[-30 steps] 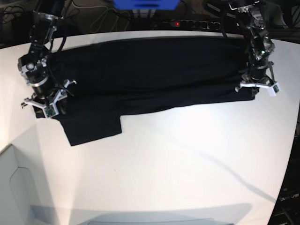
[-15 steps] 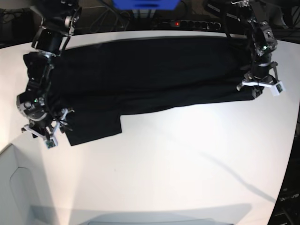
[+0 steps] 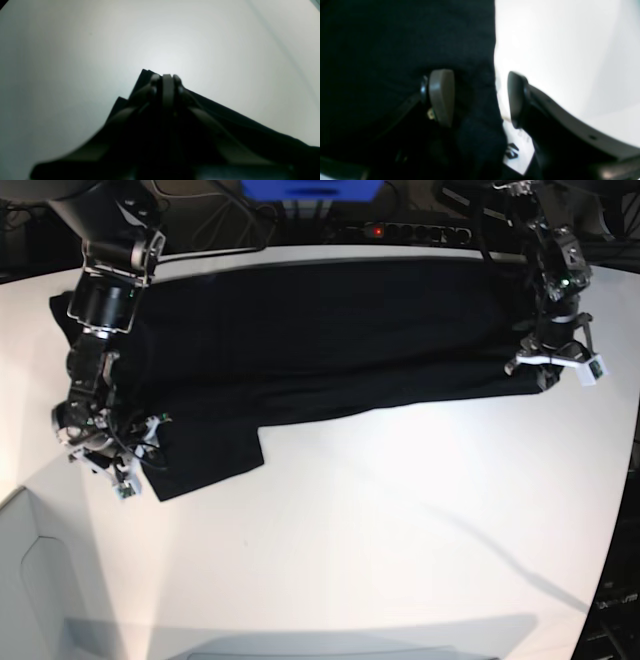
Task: Fold the T-shirt properly
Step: 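Lift the hem with both grippers and fold it toward the shoulder edge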
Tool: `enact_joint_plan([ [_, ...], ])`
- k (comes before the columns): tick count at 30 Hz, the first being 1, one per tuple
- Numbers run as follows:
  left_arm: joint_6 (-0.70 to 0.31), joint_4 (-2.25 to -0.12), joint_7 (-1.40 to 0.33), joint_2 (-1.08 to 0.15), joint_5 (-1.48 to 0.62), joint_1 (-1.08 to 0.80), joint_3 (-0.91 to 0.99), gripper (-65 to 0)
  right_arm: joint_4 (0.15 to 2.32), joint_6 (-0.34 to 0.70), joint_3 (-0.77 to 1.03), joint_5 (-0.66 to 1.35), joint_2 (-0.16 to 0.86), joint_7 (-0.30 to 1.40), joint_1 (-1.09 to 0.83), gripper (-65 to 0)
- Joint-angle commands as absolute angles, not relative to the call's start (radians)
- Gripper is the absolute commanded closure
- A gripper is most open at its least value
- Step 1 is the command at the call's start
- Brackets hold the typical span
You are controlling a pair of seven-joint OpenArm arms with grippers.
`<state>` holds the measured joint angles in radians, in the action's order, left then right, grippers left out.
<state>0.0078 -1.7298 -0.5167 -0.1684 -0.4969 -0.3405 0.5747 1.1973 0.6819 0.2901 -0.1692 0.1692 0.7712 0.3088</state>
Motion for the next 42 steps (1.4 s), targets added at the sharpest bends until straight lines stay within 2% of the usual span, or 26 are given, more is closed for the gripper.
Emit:
enact_joint_plan([
  [1, 0.005, -1.748, -0.492, -0.18, -0.496, -0.338, 0.581, 0.0, 1.196, 0.687, 0.292, -0.168, 0.177, 0.773, 0.325, -34.4],
  [5, 0.005, -1.748, -0.492, -0.18, -0.496, -0.338, 0.582, 0.0, 1.171, 0.691, 0.288, -0.166, 0.177, 0.773, 0.321, -31.5],
  [7, 0.005, -1.75, -0.492, -0.18, -0.496, -0.338, 0.582, 0.0, 1.175, 0.693, 0.288, -0.166, 0.174, 0.773, 0.321, -23.9],
  [11, 0.005, -1.751, -0.492, -0.18, -0.498, -0.338, 0.582, 0.0, 1.194, 0.693, 0.292, -0.166, 0.177, 0.773, 0.328, -2.4],
  [12, 0.005, -1.751, -0.492, -0.18, -0.499, -0.338, 0.582, 0.0, 1.224, 0.693, 0.292, -0.166, 0.177, 0.774, 0.328, 0.0],
  [18, 0.005, -1.764, -0.492, -0.183, -0.503, -0.338, 0.582, 0.0, 1.518, 0.693, 0.294, -0.166, 0.173, 0.782, 0.243, 0.0],
  [28, 0.005, -1.891, -0.492, -0.18, -0.504, -0.394, 0.582, 0.0, 1.957, 0.694, 0.341, -0.165, 0.128, 0.78, -0.028, 0.0],
  [37, 0.002, -1.91, -0.49, -0.179, -0.506, -0.463, 0.624, 0.0, 2.018, 0.698, 0.535, -0.165, 0.067, 0.776, -0.15, 0.0],
  [42, 0.002, -1.908, -0.486, -0.179, -0.506, -0.483, 0.631, 0.0, 2.028, 0.698, 0.562, -0.165, 0.065, 0.774, -0.229, 0.0],
])
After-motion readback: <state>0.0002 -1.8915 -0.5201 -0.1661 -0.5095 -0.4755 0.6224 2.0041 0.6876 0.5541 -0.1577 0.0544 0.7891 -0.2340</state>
